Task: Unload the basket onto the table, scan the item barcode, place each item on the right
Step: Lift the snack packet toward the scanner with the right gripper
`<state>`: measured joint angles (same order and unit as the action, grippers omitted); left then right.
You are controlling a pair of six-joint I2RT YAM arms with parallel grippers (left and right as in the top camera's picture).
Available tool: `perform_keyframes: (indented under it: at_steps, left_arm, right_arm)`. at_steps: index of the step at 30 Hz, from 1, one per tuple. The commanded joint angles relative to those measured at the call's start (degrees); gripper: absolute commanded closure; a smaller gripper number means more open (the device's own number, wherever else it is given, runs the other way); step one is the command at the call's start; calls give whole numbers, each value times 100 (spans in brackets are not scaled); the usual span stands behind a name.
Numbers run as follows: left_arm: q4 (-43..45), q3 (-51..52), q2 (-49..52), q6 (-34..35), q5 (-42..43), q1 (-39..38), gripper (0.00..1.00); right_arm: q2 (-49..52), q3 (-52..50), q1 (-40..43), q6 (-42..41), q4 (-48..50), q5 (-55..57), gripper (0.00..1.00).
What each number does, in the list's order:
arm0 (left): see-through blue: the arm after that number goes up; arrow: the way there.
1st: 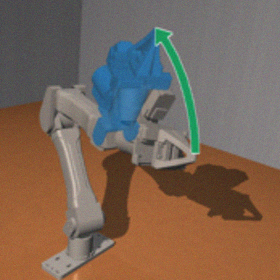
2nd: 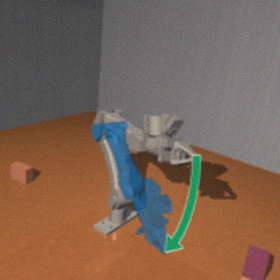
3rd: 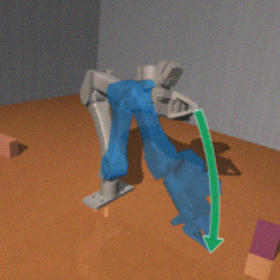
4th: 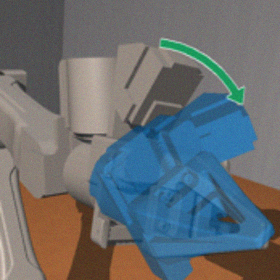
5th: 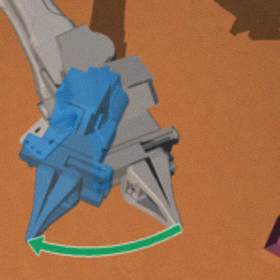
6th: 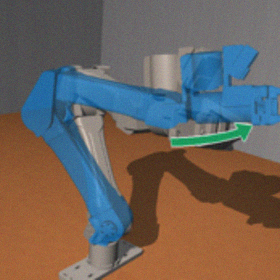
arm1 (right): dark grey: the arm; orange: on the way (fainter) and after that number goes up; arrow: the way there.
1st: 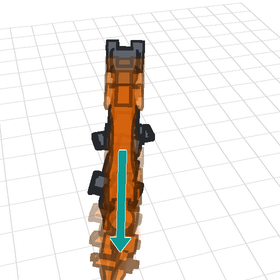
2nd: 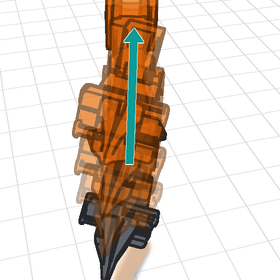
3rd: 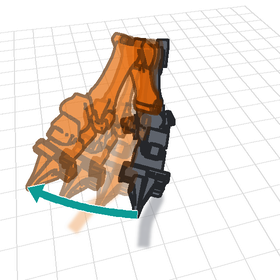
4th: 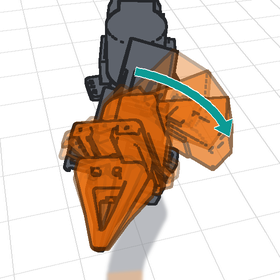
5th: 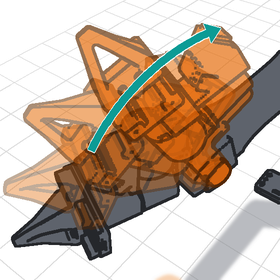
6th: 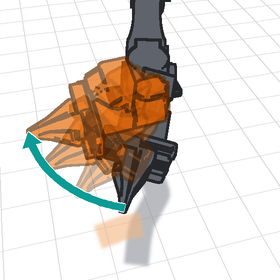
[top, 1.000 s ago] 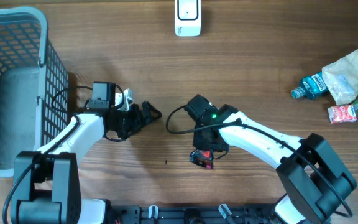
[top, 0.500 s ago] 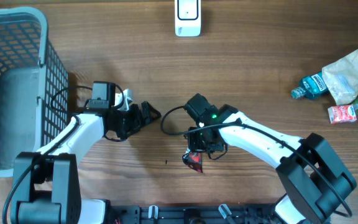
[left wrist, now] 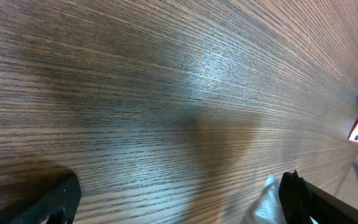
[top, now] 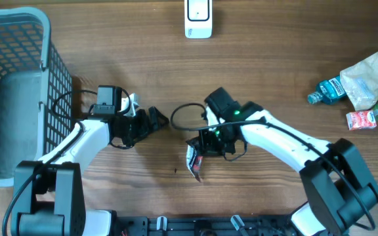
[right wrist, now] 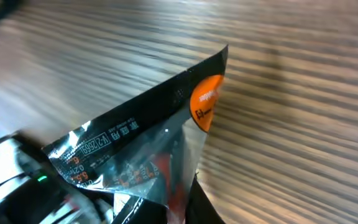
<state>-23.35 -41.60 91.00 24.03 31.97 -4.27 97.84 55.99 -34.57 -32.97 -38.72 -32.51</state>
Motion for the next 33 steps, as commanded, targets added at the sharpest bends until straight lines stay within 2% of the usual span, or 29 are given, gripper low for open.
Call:
perform_keyframes:
  at_steps: [1, 10, 15, 18, 22, 24, 27, 28, 30, 31, 32, 33]
  left_arm:
    - [-70, 153, 157, -131, -785, 59, 0]
    - [-70, 153, 157, -133, -787, 59, 0]
    - [-70, 153, 157, -131, -787, 59, 0]
    - [-70, 153, 157, -133, -787, 59, 0]
    - [-70, 153, 157, -131, -787, 59, 0]
    - [-70, 153, 157, -131, -785, 59, 0]
    - [-70, 153, 157, -131, -787, 59, 0]
    - [-70, 153, 157, -133, -787, 59, 0]
    - [-70, 153, 157, -131, -787, 59, 0]
    - [-70, 153, 157, -133, -787, 59, 0]
    - [-70, 153, 157, -131, -787, 59, 0]
    - [-70, 153, 157, -133, -787, 59, 0]
  right_arm:
    - [-236, 133, 352, 457, 83, -1373, 95]
    - [-247, 133, 909, 1047, 142, -2865, 95]
    - [-247, 133, 1305, 1460, 490, -4203, 95]
    - [-247, 133, 1676, 1231, 1119, -5298, 95]
    - [-247, 133, 2037, -566, 2962, -5971, 95]
    - [-247, 133, 2166, -2061, 4487, -5976, 95]
    - [-247, 133, 2262, -4843, 7412, -5893, 95]
    - [-247, 133, 2282, -6076, 8743, -5748, 96]
    - [-247, 133, 2308, -7921, 10939, -5390, 95]
    - [-247, 133, 2332, -8555, 11932, -5147, 96]
    - [-269, 138, 2345, -8568, 12439, -4809, 95]
    - [-372, 142, 2371, -8570, 12417, -4695, 95]
